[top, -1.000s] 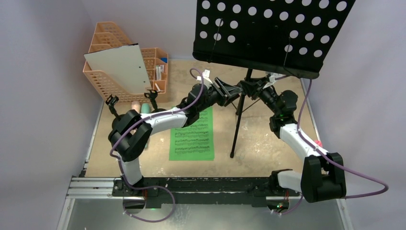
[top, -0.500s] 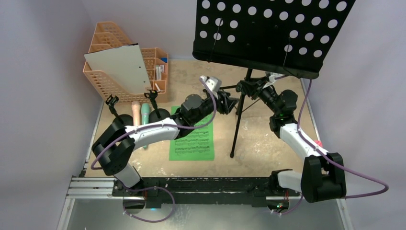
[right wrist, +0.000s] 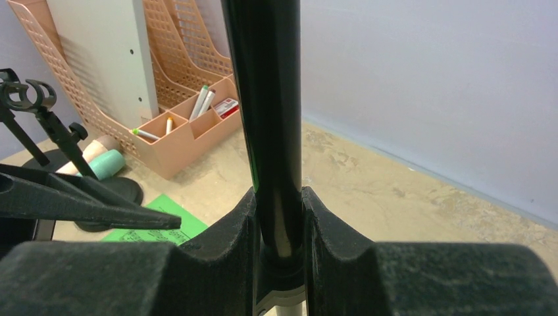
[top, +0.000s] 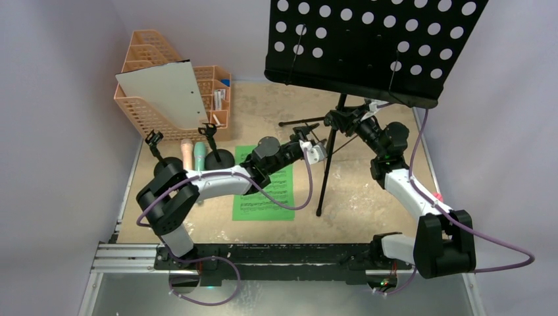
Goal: Pack up the instrument practice props
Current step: Unscrew the knob on the music stand.
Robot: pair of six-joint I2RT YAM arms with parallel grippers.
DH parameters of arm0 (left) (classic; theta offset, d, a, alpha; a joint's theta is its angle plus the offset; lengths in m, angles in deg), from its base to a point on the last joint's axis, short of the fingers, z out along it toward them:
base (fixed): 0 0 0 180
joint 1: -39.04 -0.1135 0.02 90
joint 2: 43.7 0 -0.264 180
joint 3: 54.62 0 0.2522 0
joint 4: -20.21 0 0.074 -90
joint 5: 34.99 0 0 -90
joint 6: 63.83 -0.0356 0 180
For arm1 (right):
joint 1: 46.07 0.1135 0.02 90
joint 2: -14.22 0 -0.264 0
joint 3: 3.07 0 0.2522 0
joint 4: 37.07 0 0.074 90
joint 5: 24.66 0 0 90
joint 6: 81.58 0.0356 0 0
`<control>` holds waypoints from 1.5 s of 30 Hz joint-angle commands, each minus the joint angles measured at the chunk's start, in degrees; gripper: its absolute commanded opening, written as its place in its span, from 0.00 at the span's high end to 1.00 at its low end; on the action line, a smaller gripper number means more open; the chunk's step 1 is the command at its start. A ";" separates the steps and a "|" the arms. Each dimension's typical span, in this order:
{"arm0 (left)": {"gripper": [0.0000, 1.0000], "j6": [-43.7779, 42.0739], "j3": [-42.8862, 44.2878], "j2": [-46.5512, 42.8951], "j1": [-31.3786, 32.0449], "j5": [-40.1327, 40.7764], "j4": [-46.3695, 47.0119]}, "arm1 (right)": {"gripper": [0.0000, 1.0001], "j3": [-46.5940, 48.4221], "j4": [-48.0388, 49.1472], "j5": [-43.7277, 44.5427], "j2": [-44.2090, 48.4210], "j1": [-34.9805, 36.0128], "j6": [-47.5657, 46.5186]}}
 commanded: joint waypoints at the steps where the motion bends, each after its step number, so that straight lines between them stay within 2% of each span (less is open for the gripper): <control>1: 0.48 -14.33 6.27 1.66 -0.27 -2.67 -1.11 | 1.00 2.14 -2.57 0.48 0.00 0.40 0.76; 6: 0.54 -17.60 10.07 4.05 -0.93 -4.29 -4.10 | 1.00 2.26 -2.88 0.44 -0.01 0.39 0.59; 16: 0.57 -18.09 13.13 5.50 -2.74 -7.85 -9.08 | 1.00 2.31 -3.21 0.27 0.25 0.48 0.44; 22: 0.68 -17.56 14.78 5.70 -2.88 -8.49 -10.75 | 1.00 2.30 -3.11 0.37 0.25 0.49 0.46; 29: 0.70 -17.15 16.83 6.83 -2.92 -7.84 -12.84 | 1.00 2.13 -3.21 0.42 0.76 0.54 0.47; 31: 0.76 -16.07 17.45 7.07 -2.92 -7.70 -13.22 | 1.00 2.19 -3.15 0.45 0.78 0.54 0.45; 33: 0.85 -12.14 18.22 6.83 -2.92 -7.26 -13.05 | 1.00 2.18 -3.27 0.41 0.78 0.54 0.48; 38: 0.98 8.36 20.87 5.32 -2.92 -3.25 -12.97 | 1.00 2.14 -3.20 0.45 0.71 0.51 0.47; 45: 1.00 46.35 19.72 1.90 -3.04 8.87 -14.79 | 1.00 2.24 -3.43 1.08 0.53 0.65 -0.04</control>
